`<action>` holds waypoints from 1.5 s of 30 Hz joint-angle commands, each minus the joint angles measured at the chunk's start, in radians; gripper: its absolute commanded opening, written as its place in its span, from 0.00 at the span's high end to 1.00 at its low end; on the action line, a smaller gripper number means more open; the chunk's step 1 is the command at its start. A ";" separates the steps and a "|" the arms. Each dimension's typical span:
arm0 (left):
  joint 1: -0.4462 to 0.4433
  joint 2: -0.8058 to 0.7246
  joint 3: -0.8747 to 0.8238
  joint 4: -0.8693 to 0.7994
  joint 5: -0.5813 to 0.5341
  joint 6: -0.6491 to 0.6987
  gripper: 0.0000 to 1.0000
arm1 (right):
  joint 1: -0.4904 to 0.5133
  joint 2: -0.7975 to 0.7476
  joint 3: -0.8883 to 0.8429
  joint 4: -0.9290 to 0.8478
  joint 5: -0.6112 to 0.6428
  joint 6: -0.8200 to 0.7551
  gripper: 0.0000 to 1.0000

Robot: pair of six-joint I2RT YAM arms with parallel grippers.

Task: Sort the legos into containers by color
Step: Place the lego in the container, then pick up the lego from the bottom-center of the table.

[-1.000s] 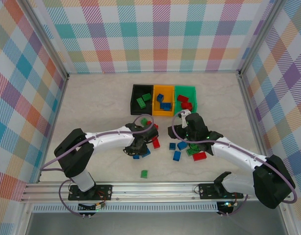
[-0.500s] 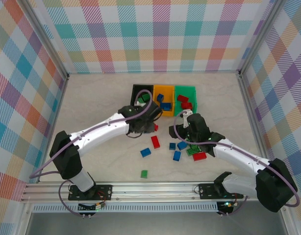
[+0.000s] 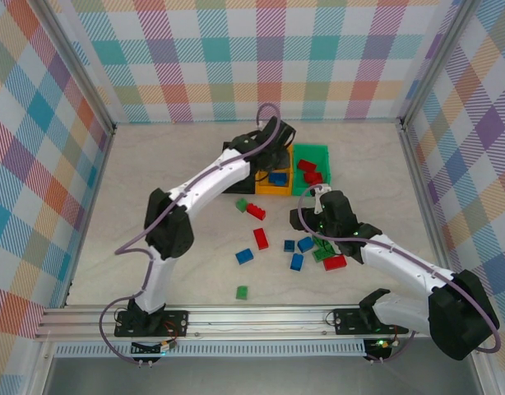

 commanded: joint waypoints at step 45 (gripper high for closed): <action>-0.236 -1.367 -1.672 0.380 -0.320 -0.341 0.38 | 0.183 0.008 0.016 -0.536 -0.150 0.257 0.31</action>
